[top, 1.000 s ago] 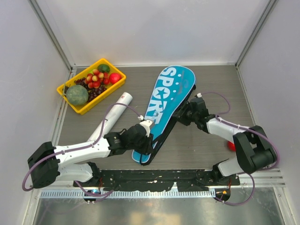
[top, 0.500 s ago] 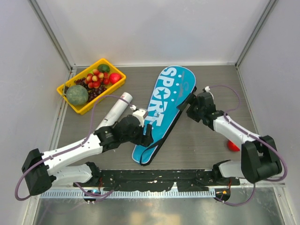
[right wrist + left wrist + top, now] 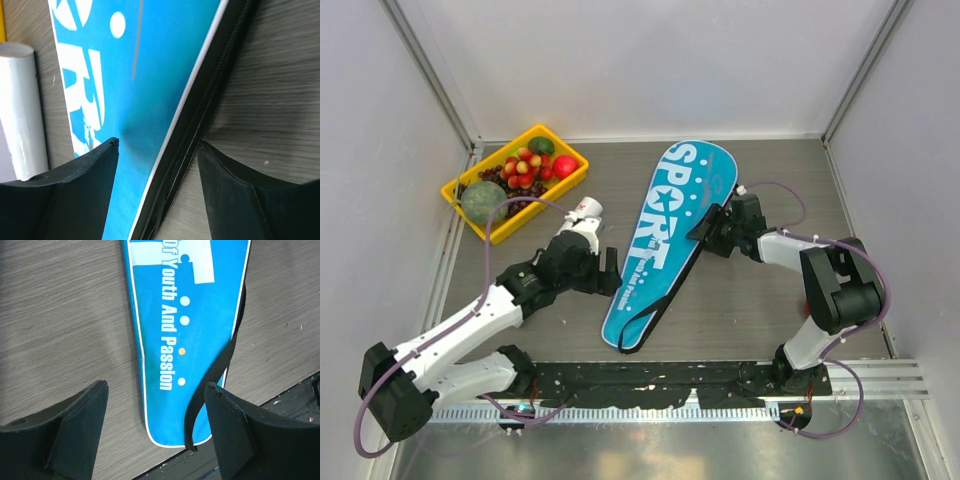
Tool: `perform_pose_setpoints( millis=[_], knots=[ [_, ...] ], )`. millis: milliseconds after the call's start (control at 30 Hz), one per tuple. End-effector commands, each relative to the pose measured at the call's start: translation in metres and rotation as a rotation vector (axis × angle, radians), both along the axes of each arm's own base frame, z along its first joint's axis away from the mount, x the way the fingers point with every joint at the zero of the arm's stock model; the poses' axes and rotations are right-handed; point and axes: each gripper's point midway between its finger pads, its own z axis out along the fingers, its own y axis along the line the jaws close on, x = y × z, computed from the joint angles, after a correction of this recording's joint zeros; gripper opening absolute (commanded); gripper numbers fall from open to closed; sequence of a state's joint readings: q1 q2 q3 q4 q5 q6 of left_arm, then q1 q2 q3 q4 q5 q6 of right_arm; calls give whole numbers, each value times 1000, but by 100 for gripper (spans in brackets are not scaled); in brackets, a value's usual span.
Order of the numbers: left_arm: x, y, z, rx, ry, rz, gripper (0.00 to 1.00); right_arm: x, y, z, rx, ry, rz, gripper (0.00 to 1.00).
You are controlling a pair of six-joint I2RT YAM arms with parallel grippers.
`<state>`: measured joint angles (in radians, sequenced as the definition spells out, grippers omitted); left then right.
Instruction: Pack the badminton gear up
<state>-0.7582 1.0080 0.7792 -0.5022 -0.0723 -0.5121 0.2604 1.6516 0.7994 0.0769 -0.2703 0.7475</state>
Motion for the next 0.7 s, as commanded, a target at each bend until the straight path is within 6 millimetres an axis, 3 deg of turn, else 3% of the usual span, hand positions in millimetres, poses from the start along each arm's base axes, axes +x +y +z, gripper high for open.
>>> perform_pose_setpoints(
  millis=[0,33,100,133,167,233,400,667],
  knots=[
    [4,5,-8,-21,22,-3,77,0,26,13,94,-79,79,62],
    [5,8,-13,-16,36,9,77,-3,27,10,95,-70,84,54],
    [0,5,-19,-26,72,-5,76,-6,26,9,92,-63,91,48],
    [0,5,-24,-21,85,0,76,-11,24,6,82,-42,88,50],
    [-1,4,-26,-24,93,0,76,-14,21,8,75,-42,86,62],
    [-2,3,-30,-25,108,-3,75,-24,20,12,79,-43,91,70],
    [-7,-12,-30,-95,107,-69,71,-50,20,32,142,-77,78,69],
    [-5,-16,-33,-122,111,-60,68,-101,53,20,251,-5,65,63]
  ],
)
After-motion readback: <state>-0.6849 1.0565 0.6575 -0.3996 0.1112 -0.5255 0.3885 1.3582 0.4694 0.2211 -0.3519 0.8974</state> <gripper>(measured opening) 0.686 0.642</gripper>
